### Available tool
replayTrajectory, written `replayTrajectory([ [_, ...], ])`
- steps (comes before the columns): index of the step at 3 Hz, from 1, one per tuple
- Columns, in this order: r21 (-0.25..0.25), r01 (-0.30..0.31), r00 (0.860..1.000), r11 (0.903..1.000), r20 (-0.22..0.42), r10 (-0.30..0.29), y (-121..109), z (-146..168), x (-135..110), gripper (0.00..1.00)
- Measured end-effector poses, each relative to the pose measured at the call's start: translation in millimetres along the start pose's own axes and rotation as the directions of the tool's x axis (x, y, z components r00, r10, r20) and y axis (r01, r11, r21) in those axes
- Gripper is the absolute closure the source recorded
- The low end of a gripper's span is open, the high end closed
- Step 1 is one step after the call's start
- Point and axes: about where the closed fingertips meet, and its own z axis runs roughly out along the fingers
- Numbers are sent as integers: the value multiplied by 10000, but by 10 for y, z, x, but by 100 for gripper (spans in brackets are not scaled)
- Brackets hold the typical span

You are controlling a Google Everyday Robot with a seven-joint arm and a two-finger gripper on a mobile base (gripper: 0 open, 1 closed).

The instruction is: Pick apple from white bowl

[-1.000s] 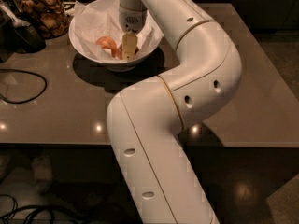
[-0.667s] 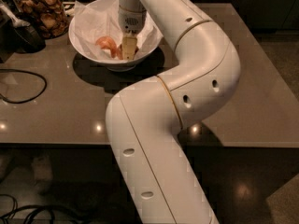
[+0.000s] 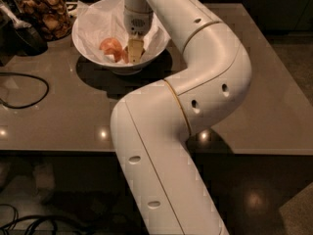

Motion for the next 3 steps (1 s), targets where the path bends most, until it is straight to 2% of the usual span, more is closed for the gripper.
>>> replayTrajectory([
  [1,1,0,10000,10000,0,0,0,0,0,100],
  [2,587,-71,10000,9982,42,69,-97,-95,-44,100],
  [3,1263,-80,9999,9920,89,70,-103,-388,-82,100],
])
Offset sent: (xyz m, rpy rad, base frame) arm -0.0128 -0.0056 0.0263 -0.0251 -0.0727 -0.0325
